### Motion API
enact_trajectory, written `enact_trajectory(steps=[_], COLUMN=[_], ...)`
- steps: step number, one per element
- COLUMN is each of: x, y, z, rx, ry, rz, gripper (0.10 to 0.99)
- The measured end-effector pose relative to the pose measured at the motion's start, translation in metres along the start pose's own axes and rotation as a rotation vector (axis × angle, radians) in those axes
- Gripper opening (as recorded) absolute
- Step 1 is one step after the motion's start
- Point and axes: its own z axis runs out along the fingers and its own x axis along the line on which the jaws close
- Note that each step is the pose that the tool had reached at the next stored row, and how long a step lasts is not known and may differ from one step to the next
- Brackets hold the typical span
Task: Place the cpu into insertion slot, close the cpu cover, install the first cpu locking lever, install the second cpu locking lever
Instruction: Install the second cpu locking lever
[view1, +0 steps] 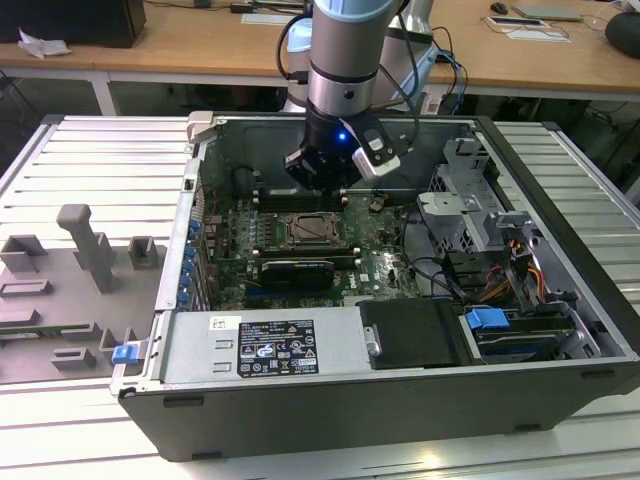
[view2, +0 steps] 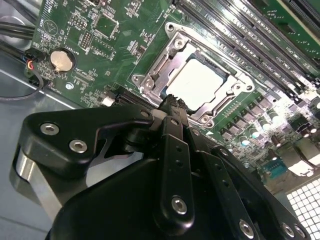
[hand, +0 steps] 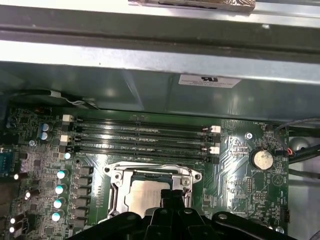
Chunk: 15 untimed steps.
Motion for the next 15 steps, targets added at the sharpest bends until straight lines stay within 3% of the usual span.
enact_trajectory(steps=[15], x=[0.0009], y=[-0.0137], z=[-0.0015], rx=[0.0], ry=[0.0], rz=[0.0], gripper=[0.106])
